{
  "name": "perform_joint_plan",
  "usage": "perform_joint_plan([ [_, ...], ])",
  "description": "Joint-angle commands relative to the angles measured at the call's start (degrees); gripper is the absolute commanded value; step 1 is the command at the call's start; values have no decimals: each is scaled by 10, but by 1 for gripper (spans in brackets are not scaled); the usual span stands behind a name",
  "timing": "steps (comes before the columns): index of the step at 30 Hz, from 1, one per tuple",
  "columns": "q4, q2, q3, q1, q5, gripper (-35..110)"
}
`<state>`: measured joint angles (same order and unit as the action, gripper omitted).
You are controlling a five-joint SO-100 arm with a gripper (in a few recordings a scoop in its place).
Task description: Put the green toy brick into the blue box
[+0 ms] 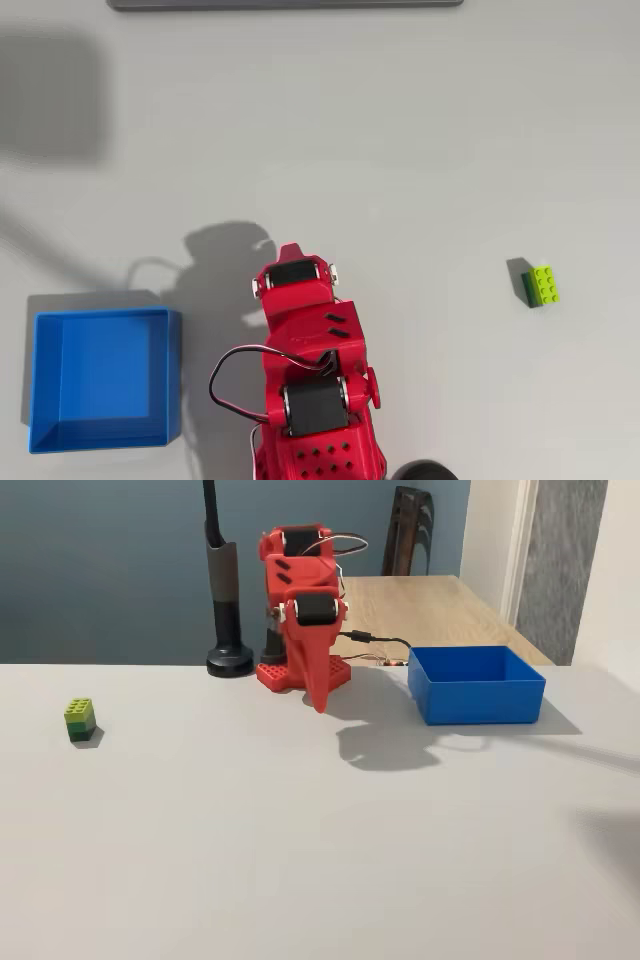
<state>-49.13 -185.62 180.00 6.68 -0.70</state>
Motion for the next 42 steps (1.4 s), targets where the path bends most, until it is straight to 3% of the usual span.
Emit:
perform_joint_plan([
  [1, 13, -1, -8, 6, -11, 0],
  [7, 40, 4, -54, -25, -25, 0],
  [16, -32, 21, -166, -106, -25, 0],
  [29, -31, 291, -319, -289, -29, 1],
  [42, -49, 526, -444, -493, -25, 18],
])
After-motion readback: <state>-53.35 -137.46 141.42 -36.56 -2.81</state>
